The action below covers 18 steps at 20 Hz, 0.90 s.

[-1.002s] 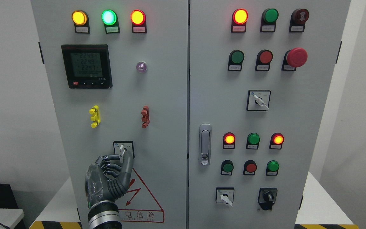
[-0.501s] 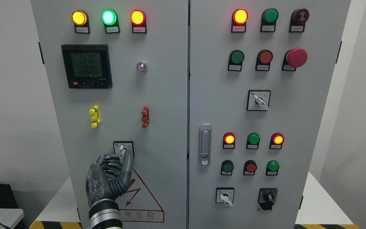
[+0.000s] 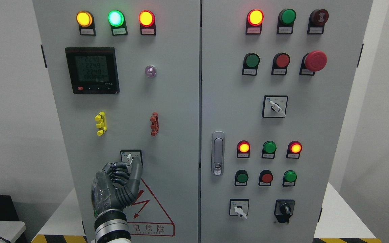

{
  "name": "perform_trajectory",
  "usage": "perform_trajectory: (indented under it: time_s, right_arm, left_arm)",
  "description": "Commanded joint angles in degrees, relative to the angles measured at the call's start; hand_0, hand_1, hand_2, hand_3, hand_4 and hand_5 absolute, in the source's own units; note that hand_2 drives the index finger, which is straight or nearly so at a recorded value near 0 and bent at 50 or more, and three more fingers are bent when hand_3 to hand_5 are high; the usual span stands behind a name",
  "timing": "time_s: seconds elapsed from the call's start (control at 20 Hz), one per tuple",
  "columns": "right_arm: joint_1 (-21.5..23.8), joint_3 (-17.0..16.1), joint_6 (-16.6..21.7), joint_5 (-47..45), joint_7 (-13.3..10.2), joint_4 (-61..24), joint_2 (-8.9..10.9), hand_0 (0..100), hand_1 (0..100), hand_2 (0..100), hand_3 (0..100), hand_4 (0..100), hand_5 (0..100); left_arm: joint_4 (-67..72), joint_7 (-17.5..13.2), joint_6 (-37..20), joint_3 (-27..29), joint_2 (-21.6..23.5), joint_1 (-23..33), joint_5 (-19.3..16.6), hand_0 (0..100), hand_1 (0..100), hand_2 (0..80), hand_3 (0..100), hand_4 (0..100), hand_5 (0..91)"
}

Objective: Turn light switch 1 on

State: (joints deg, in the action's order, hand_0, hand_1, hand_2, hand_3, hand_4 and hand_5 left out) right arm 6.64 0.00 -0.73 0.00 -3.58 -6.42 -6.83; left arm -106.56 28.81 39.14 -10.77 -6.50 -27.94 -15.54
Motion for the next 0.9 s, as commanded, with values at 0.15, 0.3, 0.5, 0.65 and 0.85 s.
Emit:
perform_trajectory:
  time_s: [0.15, 0.3, 0.5, 0.65, 0.85]
  right_arm:
    - [-0.05, 0.97, 0.02, -1.41, -0.02, 0.0, 0.06, 12, 39, 0, 0, 0, 0]
    - [0.04, 0.97, -0.07, -1.41, -0.02, 0.0, 0.06, 12, 39, 0, 0, 0, 0]
    - [-0.05, 0.97, 0.02, -1.41, -0.02, 0.0, -0.03, 12, 39, 0, 0, 0, 0]
    - [0.04, 0.97, 0.02, -1.41, -0.02, 0.0, -0.03, 12, 39, 0, 0, 0, 0]
    - [-0.05, 0.97, 0.02, -1.41, -0.02, 0.0, -0.03, 12, 39, 0, 0, 0, 0]
  left_arm:
    - [-0.05, 0.1, 0.41, 0.05, -0.01, -0.1, 0.07, 27, 41, 47.6, 75, 80, 78.5]
    - [-0.05, 0.1, 0.41, 0.05, -0.01, -0.1, 0.07, 28, 40, 48.1, 75, 80, 78.3]
    - [-0.05, 0.1, 0.41, 0.05, -0.01, -0.1, 0.16, 29, 39, 48.2, 76, 80, 78.2]
    - [0.04, 0.1, 0.5, 0.05, -0.01, -0.1, 0.16, 30, 38, 48.6, 76, 80, 78.2]
    - [0.04, 0.1, 0.58, 0.05, -0.01, -0.1, 0.16, 31, 37, 49.0, 76, 80, 78.2]
